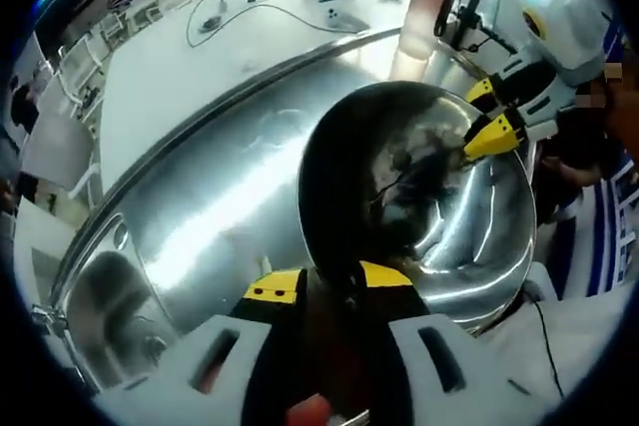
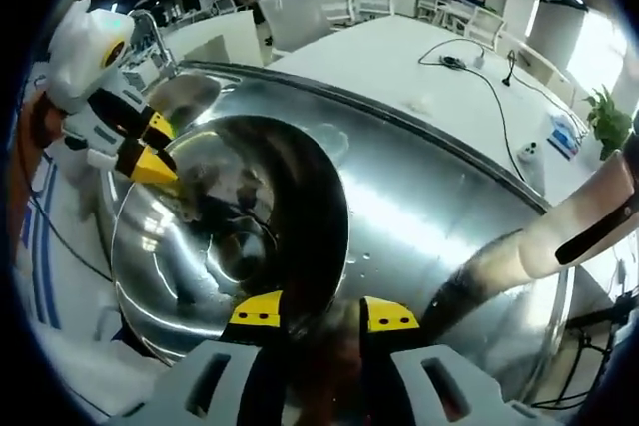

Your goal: Pick up bowl with dirty water move over sink pour dirty water into sink return bowl to place

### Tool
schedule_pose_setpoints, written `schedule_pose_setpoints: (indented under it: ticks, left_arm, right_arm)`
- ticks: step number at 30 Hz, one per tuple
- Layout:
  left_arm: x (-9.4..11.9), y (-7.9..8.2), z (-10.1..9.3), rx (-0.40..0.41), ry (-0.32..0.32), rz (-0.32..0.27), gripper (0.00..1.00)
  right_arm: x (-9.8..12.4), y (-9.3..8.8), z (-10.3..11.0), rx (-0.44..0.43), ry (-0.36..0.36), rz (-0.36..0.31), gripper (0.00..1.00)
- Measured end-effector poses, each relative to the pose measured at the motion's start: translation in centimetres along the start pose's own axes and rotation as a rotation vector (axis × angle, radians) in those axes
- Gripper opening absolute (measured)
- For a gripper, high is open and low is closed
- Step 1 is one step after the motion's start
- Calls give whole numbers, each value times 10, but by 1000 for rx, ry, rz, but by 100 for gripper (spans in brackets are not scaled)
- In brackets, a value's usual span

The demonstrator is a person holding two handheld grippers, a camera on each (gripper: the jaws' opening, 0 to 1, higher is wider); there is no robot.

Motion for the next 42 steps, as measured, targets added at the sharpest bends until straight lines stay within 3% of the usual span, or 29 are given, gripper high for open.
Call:
schedule_pose_setpoints:
  ticks: [5, 17, 31, 42]
  left_arm:
    - [-1, -1, -2, 11, 0, 8, 10]
    - [-2, 1, 4, 121, 102, 56, 0]
    - [-1, 0, 5, 174, 141, 110, 0]
    - [3, -2, 3, 174, 151, 121, 0]
  right_arm:
    - [-2, 0, 2, -11, 3, 11, 19]
    - [-3, -1, 7, -95, -22, 101, 6]
    - [2, -8, 12, -165, -82, 115, 1]
    - [7, 1, 9, -170, -122, 79, 0]
Point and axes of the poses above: the point that each gripper's makers call its tool centre point, and the gripper's own axes: x roughly backward along the fingers, z roughly to its left, y roughly out of its top, the point moved 4 cm from there along x, roughly backward along the fingers, and after that the axes turned 4 degrees about -z, right-handed, at the moved point
